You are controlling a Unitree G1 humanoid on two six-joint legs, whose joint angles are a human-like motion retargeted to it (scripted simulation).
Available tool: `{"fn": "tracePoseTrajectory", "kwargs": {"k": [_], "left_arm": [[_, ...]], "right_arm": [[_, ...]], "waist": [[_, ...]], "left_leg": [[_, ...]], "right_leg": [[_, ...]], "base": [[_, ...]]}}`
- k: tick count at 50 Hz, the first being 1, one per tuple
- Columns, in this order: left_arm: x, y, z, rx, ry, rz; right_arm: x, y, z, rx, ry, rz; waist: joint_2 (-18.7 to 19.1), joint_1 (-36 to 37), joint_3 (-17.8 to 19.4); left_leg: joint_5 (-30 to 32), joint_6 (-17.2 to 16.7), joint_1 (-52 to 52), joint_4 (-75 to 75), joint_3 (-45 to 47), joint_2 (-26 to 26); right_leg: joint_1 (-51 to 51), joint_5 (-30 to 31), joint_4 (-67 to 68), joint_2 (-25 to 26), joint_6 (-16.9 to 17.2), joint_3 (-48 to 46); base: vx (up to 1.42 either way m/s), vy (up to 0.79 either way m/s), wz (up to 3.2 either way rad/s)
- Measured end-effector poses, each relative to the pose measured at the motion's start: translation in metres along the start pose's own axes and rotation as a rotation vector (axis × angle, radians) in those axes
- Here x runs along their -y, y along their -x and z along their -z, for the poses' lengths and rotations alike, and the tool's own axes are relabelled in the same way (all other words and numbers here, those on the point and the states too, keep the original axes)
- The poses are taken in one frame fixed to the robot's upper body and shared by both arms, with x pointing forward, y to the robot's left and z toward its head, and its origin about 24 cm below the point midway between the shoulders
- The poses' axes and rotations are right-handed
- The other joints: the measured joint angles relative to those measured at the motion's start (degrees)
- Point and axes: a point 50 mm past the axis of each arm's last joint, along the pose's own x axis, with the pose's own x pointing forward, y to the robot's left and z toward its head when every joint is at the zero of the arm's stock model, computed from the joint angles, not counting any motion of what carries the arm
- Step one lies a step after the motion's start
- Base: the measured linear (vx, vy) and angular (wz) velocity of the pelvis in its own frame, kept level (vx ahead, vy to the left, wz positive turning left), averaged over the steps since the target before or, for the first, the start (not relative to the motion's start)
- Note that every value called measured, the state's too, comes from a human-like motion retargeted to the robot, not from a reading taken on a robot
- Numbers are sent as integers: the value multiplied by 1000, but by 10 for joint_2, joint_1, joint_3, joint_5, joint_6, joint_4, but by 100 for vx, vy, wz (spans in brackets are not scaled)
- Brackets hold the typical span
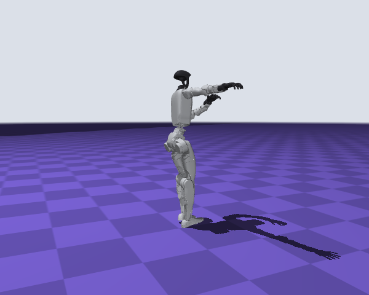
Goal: Kungfu
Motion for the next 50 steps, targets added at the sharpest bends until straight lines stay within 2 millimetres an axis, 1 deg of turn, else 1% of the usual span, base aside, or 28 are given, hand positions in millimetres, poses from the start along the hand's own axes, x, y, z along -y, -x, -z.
{"fn": "tracePoseTrajectory", "kwargs": {"k": [2, 3, 5, 7, 8, 10, 11, 12, 13, 15, 17, 18, 20, 22, 23, 25, 27, 28, 29, 30, 32, 35, 37, 38, 40, 43, 46, 50], "left_arm": [[-1, 8, 4, -22, 24, -20], [-3, 14, 8, -41, 36, -25], [-7, 27, 14, -70, 55, -27], [-12, 33, 14, -53, 64, -56], [-12, 33, 14, -42, 81, -84], [-4, 31, 16, -45, 150, -140], [4, 27, 16, -41, 197, -145], [12, 24, 14, -32, 240, -149], [19, 22, 12, -15, 278, -148], [32, 20, 9, -3, 337, -157], [41, 23, 11, -32, 340, -173], [47, 29, 14, -67, 331, -175], [60, 45, 22, -157, 313, -172], [71, 64, 29, -238, 312, -148], [73, 75, 33, -277, 308, -137], [85, 99, 40, -368, 326, -100], [105, 123, 49, -482, 386, -46], [114, 134, 54, -538, 418, -16], [126, 147, 59, -608, 460, 18], [140, 161, 63, -684, 508, 55], [166, 191, 62, -825, 615, 139], [193, 229, 54, -987, 763, 146], [198, 245, 51, -1045, 793, 86], [197, 251, 51, -1058, 779, 65], [194, 255, 51, -1067, 721, 57], [194, 246, 54, -1050, 627, 103], [196, 231, 60, -1043, 588, 94], [190, 210, 72, -1020, 553, 58]], "right_arm": [[-15, 2, -9, 35, 0, -29], [-28, 3, -17, 65, 9, -56], [-53, 10, -39, 184, 56, -116], [-60, 14, -58, 291, 140, -136], [-62, 14, -60, 291, 172, -125], [-67, 15, -59, 285, 215, -107], [-70, 16, -56, 291, 224, -110], [-72, 16, -52, 293, 226, -116], [-74, 16, -48, 286, 215, -128], [-79, 17, -41, 247, 163, -143], [-84, 19, -48, 227, 75, -156], [-90, 22, -58, 238, 33, -178], [-105, 31, -85, 305, -14, -230], [-118, 41, -105, 378, 8, -260], [-121, 45, -114, 407, 31, -264], [-132, 52, -121, 414, 76, -267], [-154, 61, -114, 391, 94, -281], [-165, 67, -110, 392, 89, -290], [-178, 73, -103, 400, 88, -314], [-190, 79, -96, 409, 88, -344], [-217, 94, -76, 429, 126, -432], [-250, 118, -40, 433, 227, -540], [-268, 136, -24, 481, 289, -607], [-274, 144, -19, 521, 315, -636], [-282, 156, -15, 612, 358, -685], [-282, 166, -24, 734, 359, -714], [-280, 178, -53, 875, 300, -741], [-274, 201, -104, 1064, 175, -772]], "waist": [[-30, 15, 5], [-43, 23, 7], [-47, 2, -6], [1, -27, -17], [22, -18, -12], [46, 13, -17], [65, 22, -28], [89, 29, -33], [125, 28, -25], [194, 35, 4], [244, 40, 25], [253, 52, 33], [274, 71, 30], [323, 71, 43], [321, 80, 43], [319, 108, 39], [330, 111, 56], [326, 101, 64], [314, 84, 67], [298, 64, 67], [261, 54, 45], [179, 50, -14], [134, 35, -46], [119, 23, -58], [95, 9, -76], [80, -3, -77], [100, -22, -60], [142, -60, -35]], "left_leg": [[-41, 20, 18, -18, -31, -12], [-59, 11, 46, -25, 31, 18], [-66, -15, 39, -23, 41, 64], [-70, -31, 4, 0, 55, 148], [-70, -43, -17, 21, 38, 194], [-69, -48, -70, 59, 18, 259], [-78, -30, -89, 63, 14, 262], [-84, -13, -107, 65, 1, 268], [-84, 1, -121, 64, -32, 277], [-74, 22, -158, 76, -103, 314], [-110, 52, -182, 117, -122, 307], [-121, 56, -182, 126, -113, 317], [-124, 59, -192, 119, -100, 351], [-107, 54, -205, 96, -138, 392], [-116, 70, -216, 113, -135, 393], [-143, 101, -236, 147, -133, 407], [-151, 94, -238, 165, -160, 439], [-150, 87, -240, 177, -170, 437], [-146, 78, -230, 179, -166, 427], [-142, 68, -215, 175, -157, 414], [-129, 56, -175, 146, -123, 398], [-117, 27, -102, 103, -48, 358], [-102, 4, -77, 80, -22, 332], [-100, -4, -69, 76, -16, 316], [-97, -18, -50, 73, -8, 289], [-102, -36, -8, 74, 12, 268], [-100, -59, 36, 76, 23, 264], [-105, -92, 102, 69, 67, 252]], "right_leg": [[4, -16, 13, 13, 23, 10], [-1, -28, 36, 21, 51, 0], [-60, -17, 139, 22, 129, -72], [-147, 22, 320, 24, 165, -165], [-189, 22, 418, 59, 188, -180], [-298, 11, 620, 58, 196, -208], [-343, 20, 686, -13, 169, -207], [-380, 33, 735, -83, 129, -210], [-400, 54, 748, -154, 64, -219], [-438, 141, 668, -245, -75, -176], [-473, 268, 455, -288, -104, 36], [-490, 314, 347, -319, -104, 119], [-507, 398, 150, -347, -104, 171], [-494, 399, 87, -336, -104, 98], [-507, 399, 57, -348, -104, 67], [-540, 354, 91, -360, -104, 80], [-543, 349, 235, -294, -104, 125], [-542, 379, 304, -250, -104, 139], [-538, 393, 369, -230, -104, 124], [-532, 399, 431, -222, -104, 95], [-504, 385, 470, -223, -104, 17], [-469, 339, 492, -263, -103, -115], [-439, 344, 467, -263, -77, -155], [-423, 340, 448, -255, -50, -149], [-401, 315, 411, -243, -32, -130], [-367, 243, 338, -260, -64, -131], [-335, 161, 256, -260, -99, -128], [-310, 22, 195, -281, -104, -124]], "base": [[-1, -16, -219], [-2, -17, -224], [-9, -24, -155], [-16, -33, -80], [-13, -46, -130], [-6, -24, -165], [4, 18, -116], [9, 23, -26], [4, 8, 30], [-5, 16, 61], [-13, 66, -2], [-17, 50, -111], [-22, 9, -161], [-16, -27, -110], [0, -18, -138], [12, 0, -123], [7, -38, 44], [15, -70, 147], [30, -77, 192], [43, -67, 160], [46, -54, 83], [43, -49, 29], [31, -70, 80], [30, -68, 117], [26, -60, 109], [10, -74, 57], [-7, -44, -1], [-13, -68, -11]]}}
